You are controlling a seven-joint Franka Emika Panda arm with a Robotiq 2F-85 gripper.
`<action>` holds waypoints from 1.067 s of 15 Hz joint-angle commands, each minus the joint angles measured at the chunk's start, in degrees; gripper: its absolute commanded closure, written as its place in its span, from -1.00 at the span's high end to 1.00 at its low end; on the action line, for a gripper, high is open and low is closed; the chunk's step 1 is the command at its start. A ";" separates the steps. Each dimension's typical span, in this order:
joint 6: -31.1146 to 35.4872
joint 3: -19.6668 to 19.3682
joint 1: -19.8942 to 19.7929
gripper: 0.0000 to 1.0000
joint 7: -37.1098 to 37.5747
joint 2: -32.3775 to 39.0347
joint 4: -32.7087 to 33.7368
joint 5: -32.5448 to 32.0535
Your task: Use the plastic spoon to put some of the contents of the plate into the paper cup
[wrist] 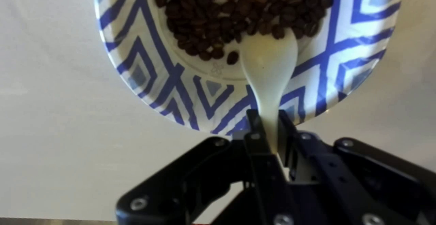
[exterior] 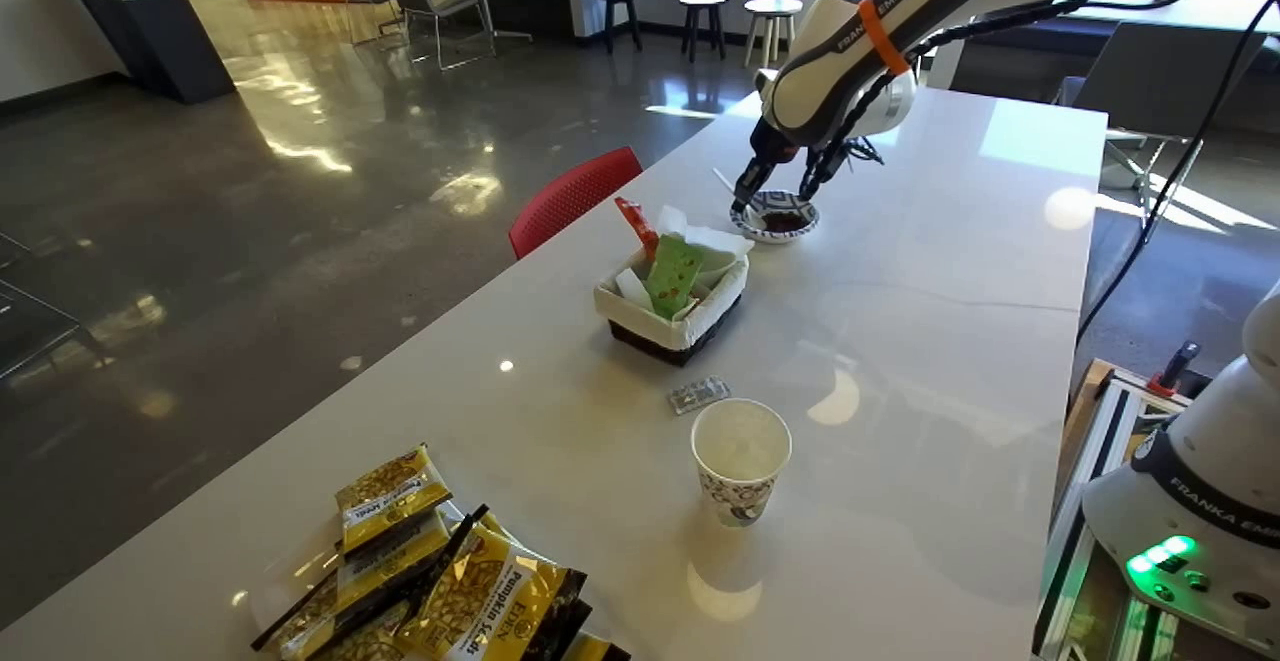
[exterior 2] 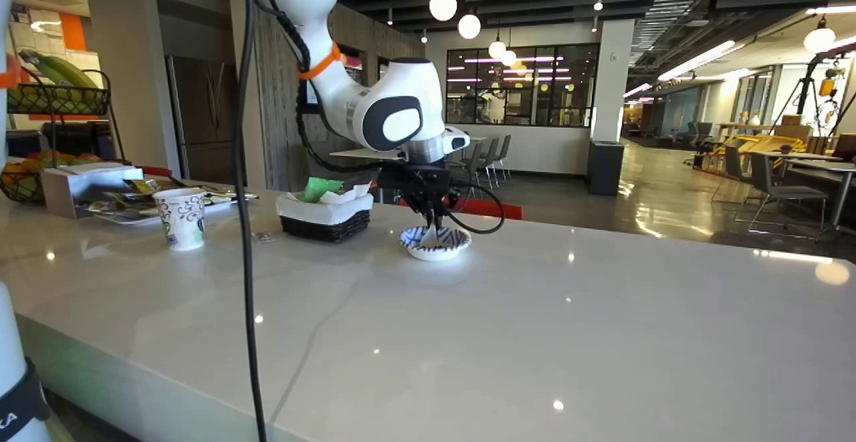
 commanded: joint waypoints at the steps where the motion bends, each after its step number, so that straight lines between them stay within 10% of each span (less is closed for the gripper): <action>1: -4.71 -3.62 2.84 -0.93 -3.47 -0.96 -0.76 0.79; 16: -15.59 -10.49 9.40 -0.93 -8.10 -1.07 1.56 -0.61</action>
